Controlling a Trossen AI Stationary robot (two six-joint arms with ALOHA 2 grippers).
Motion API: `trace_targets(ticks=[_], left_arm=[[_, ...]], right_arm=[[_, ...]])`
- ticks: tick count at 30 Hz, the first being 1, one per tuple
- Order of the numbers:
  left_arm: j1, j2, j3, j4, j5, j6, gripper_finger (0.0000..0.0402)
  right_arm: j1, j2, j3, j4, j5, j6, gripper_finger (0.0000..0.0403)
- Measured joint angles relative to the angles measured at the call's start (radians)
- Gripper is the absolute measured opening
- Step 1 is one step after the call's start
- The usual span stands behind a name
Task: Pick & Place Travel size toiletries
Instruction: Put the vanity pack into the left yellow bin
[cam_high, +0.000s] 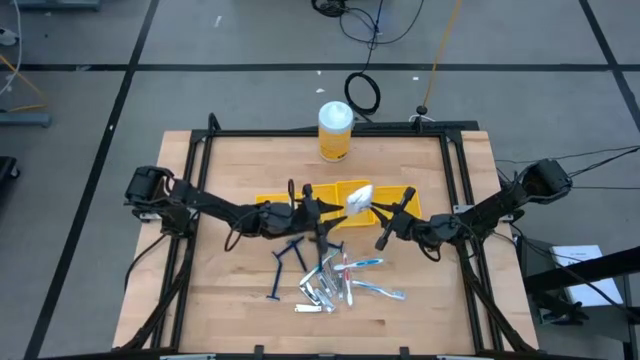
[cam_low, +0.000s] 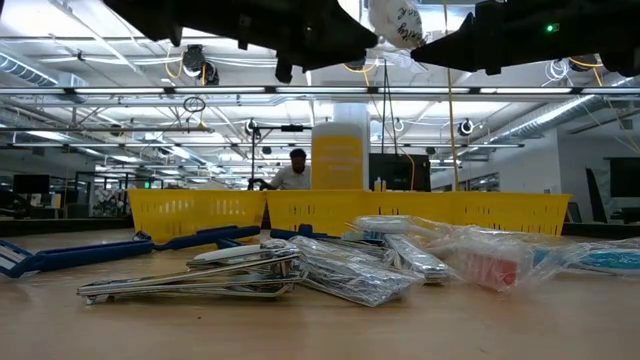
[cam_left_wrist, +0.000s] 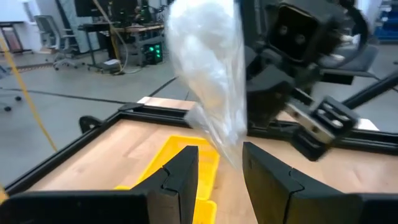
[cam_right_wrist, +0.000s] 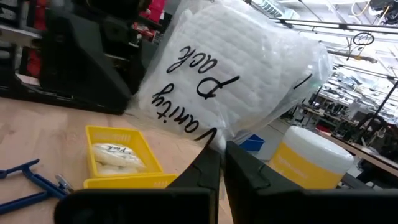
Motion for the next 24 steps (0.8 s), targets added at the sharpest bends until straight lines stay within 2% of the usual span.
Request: trace_targets(ticks=[11,16,19,24], left_arm=[[0.019,0.0,0.0,0.02,0.002,-0.028,0.0124],[0.019,0.05,0.001,0.143,0.076,-0.016,0.0124],[0.02,0.092,0.006,0.18,0.077,0.019,0.0124],[0.02,0.094,0.015,0.192,0.075,0.023,0.0124]], right_arm=[[0.0,0.0,0.0,0.0,0.0,-0.002,0.0004],[0.0,0.0,0.0,0.0,-0.001,-0.003,0.0004],[0.0,0.0,0.0,0.0,-0.001,-0.004,0.0004],[0.0,0.0,0.0,-0.002,-0.001,-0.004,0.0004]])
